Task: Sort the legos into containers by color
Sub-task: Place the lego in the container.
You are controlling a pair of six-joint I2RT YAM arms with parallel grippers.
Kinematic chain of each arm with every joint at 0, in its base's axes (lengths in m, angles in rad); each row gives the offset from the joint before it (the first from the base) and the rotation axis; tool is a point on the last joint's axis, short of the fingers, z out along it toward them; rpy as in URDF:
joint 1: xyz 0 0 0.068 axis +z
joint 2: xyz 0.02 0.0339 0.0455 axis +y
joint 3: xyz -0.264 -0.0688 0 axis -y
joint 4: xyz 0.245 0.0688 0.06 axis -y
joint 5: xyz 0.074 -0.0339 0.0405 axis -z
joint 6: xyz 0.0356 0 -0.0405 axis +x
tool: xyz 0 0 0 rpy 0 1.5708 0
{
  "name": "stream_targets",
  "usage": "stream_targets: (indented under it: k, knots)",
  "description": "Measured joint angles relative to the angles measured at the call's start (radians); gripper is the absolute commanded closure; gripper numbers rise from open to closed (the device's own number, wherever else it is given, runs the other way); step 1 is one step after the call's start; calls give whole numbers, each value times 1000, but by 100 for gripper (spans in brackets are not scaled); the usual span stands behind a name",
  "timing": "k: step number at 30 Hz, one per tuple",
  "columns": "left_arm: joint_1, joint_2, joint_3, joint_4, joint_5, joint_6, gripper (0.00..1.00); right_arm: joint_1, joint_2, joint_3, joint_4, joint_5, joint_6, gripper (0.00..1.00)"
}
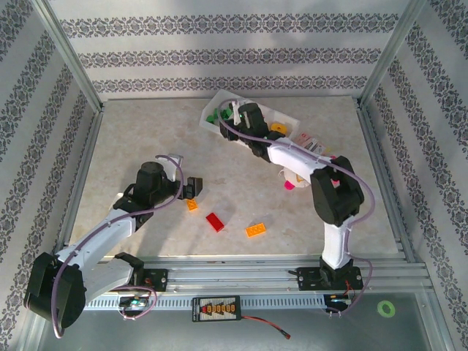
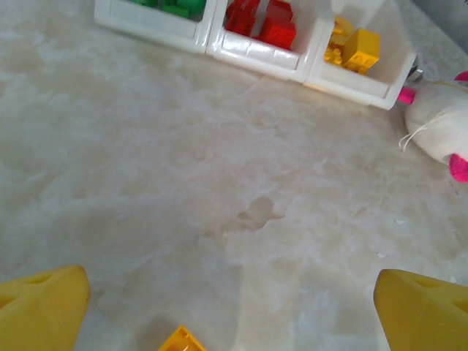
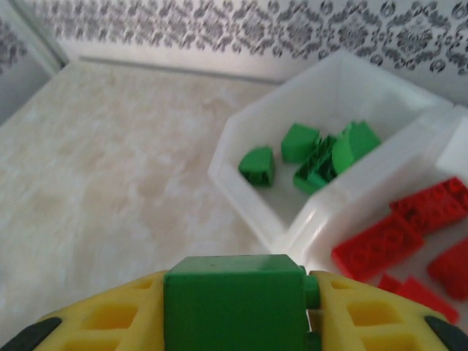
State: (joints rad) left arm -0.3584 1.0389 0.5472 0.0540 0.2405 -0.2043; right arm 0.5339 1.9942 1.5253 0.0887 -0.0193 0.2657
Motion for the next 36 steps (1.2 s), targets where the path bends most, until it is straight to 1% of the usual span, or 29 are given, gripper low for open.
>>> stream_targets:
  k: [5, 12, 17, 22, 24, 27, 29, 33, 36]
  knots:
    - [-2, -19, -9, 8, 3, 30, 1, -49, 183, 204, 13, 0, 80, 63]
    - [-3, -84, -39, 7, -5, 44, 1, -93, 414, 510, -15, 5, 146, 63]
    - [-3, -92, -46, 6, -8, 44, 1, -105, 561, 740, -64, 4, 185, 62]
    - [-3, -92, -46, 6, -8, 43, 1, -106, 674, 920, -127, 5, 205, 59]
    - [-3, -92, -46, 6, -8, 43, 1, -106, 702, 965, -148, 5, 206, 55]
    - [-3, -91, -46, -2, -9, 43, 1, -107, 715, 987, -179, 5, 208, 43]
    - [-3, -90, -44, -17, -10, 43, 1, -107, 715, 993, -190, 4, 202, 36]
    - [-3, -82, -21, -65, -20, 35, 1, -113, 713, 991, -192, -3, 176, 28]
    - [-3, -80, 2, -111, -39, 11, 1, -113, 680, 937, -195, -29, 147, 25]
